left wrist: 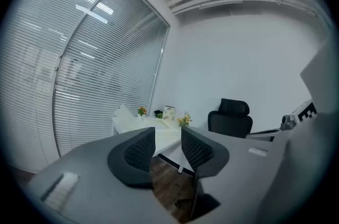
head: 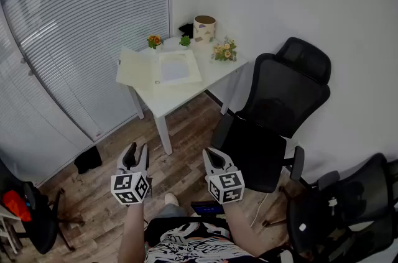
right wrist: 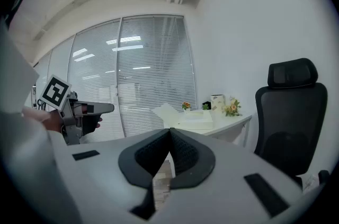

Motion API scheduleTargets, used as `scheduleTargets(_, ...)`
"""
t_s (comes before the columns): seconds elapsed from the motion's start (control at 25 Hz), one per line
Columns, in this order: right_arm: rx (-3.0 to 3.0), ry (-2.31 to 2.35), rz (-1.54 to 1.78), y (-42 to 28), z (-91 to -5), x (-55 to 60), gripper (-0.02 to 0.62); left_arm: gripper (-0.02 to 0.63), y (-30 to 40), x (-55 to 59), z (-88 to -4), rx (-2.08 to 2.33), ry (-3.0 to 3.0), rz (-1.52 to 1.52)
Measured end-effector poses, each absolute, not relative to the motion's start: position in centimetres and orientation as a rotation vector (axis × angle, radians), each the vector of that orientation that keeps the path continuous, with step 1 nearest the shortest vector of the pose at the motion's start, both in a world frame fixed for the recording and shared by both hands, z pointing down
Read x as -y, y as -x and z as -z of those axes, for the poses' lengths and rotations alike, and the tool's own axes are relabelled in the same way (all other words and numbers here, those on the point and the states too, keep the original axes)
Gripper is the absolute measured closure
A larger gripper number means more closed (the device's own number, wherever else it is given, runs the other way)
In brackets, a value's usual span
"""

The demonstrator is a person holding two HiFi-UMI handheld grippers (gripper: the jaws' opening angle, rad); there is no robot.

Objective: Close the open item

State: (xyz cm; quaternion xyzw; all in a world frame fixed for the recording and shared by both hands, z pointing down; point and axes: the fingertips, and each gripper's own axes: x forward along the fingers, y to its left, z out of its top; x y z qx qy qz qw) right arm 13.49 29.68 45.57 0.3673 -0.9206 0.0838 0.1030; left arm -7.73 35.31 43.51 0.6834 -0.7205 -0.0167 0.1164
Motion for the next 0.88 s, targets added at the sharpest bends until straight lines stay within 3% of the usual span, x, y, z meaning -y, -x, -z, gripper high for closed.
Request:
scheduleTargets(0.56,2.733,-1.061,-0.24,-13.0,-45.6,-28.8,0.592,0.453,8.8,-34.6,-44.5,2.096,-1.961,0.051)
scheduleTargets(0.88,2.675,-1.048,-0.24,-12.3,-48.3,-22.7,0.592,0.453,11.4,-28.5,-47.8,2.081,-1.879,0.089)
